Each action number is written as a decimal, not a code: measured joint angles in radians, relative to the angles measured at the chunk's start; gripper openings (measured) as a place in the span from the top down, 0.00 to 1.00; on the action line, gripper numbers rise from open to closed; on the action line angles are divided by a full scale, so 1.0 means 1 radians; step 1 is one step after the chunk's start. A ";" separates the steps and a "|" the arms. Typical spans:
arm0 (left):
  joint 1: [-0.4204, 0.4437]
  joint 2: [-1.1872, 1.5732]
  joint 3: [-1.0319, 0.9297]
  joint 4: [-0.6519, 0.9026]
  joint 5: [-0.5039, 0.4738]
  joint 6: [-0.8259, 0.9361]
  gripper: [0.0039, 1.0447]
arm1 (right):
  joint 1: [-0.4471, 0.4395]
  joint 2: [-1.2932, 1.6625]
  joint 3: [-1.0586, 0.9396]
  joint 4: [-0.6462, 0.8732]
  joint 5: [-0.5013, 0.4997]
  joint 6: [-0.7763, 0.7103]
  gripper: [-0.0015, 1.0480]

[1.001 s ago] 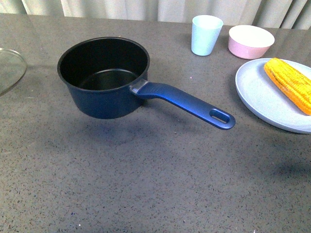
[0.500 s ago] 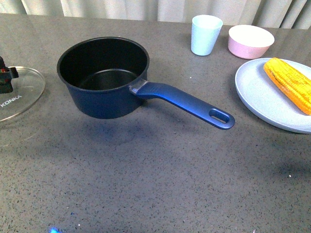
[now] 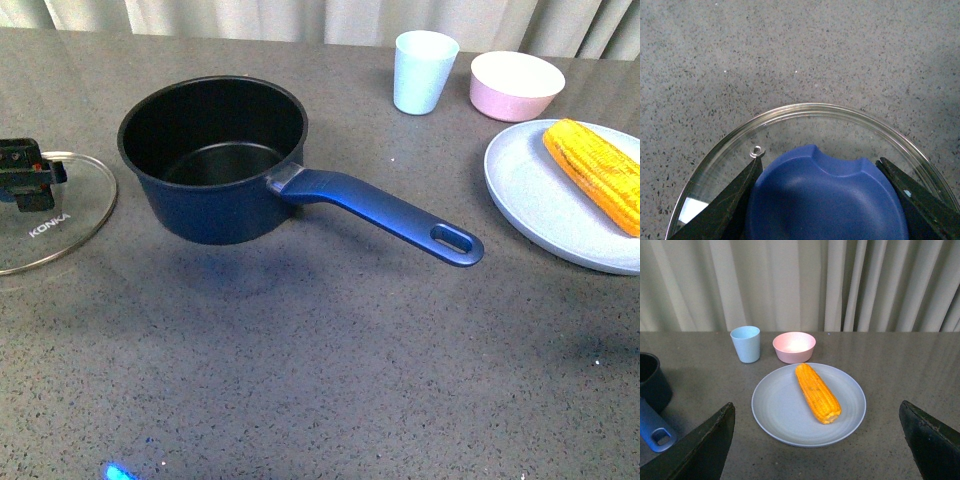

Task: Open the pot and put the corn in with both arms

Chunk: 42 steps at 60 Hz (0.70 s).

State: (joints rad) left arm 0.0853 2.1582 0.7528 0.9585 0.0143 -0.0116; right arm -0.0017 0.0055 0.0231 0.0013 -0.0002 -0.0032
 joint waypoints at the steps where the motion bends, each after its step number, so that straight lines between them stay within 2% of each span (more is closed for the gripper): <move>1: 0.000 0.002 0.000 0.002 0.000 -0.001 0.42 | 0.000 0.000 0.000 0.000 0.000 0.000 0.09; 16: -0.002 0.018 0.004 0.024 0.000 -0.012 0.41 | 0.000 0.000 0.000 0.000 0.000 0.000 0.09; 22: -0.002 0.021 0.004 0.028 0.002 -0.012 0.26 | 0.000 0.000 0.000 0.000 0.000 0.000 0.09; 27: 0.000 0.021 0.004 0.028 0.004 -0.011 0.08 | 0.000 0.000 0.000 0.000 0.000 0.000 0.09; 42: 0.009 -0.045 -0.043 0.018 0.013 -0.011 0.08 | 0.000 0.000 0.000 0.000 0.000 0.000 0.09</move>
State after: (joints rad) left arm 0.0940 2.1128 0.7094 0.9768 0.0269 -0.0231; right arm -0.0017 0.0055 0.0231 0.0013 -0.0002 -0.0036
